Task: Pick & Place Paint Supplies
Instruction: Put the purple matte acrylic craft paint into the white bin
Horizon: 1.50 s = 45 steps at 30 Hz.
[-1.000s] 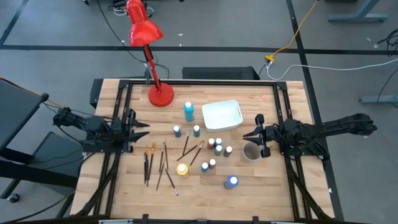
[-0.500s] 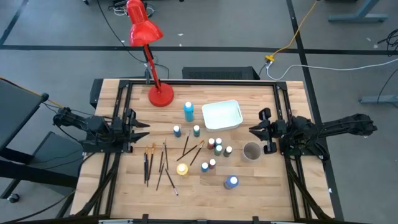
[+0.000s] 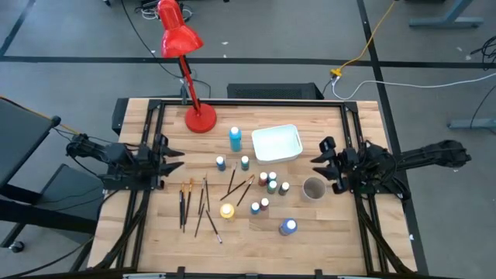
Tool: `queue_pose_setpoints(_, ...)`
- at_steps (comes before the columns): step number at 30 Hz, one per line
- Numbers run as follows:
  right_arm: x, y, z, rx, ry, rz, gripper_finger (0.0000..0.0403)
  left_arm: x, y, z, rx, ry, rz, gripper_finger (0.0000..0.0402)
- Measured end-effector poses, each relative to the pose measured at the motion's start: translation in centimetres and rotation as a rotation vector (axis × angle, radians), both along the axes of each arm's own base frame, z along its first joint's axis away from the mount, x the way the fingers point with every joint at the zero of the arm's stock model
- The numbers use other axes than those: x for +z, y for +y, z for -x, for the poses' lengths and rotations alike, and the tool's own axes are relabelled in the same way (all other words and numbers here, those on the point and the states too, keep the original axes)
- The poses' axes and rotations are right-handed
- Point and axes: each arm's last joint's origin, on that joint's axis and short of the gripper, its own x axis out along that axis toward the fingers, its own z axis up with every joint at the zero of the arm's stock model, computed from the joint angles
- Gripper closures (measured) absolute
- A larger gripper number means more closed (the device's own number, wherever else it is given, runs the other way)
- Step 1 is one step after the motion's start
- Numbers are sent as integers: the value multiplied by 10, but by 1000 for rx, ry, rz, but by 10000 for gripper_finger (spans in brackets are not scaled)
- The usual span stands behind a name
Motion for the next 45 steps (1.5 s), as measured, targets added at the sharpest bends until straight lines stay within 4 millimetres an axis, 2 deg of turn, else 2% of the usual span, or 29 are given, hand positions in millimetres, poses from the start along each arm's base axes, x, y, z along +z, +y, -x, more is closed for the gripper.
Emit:
queue_pose_setpoints(4, 13, 1, -7, 2, -15, 1, 252, 6, 1, 2, 27, -57, -55, 256)
queue_pose_setpoints(8, 32, 2, -29, 9, 85, 28, 240, 13, 1, 2, 54, -118, -98, 256)
queue_pose_setpoints(18, 72, 8, -104, 13, 621, 125, 233, 19, -4, -15, 83, -28, -103, 255)
queue_pose_setpoints(23, 76, 11, -128, 57, 877, 139, 233, 20, -5, -26, 175, 42, 1, 256)
queue_pose_setpoints(26, 76, 19, -136, 182, 947, 158, 233, 19, -7, -31, 185, 72, -25, 256)
queue_pose_setpoints(31, 75, 43, -139, 414, 924, 237, 233, 16, -9, -36, 192, 113, -76, 256)
queue_pose_setpoints(37, 74, 68, -132, 533, 895, 331, 233, 14, -10, -38, 198, 132, -113, 256)
queue_pose_setpoints(45, 63, 102, -136, 672, 871, 366, 233, 15, -10, -38, 192, 125, -85, 256)
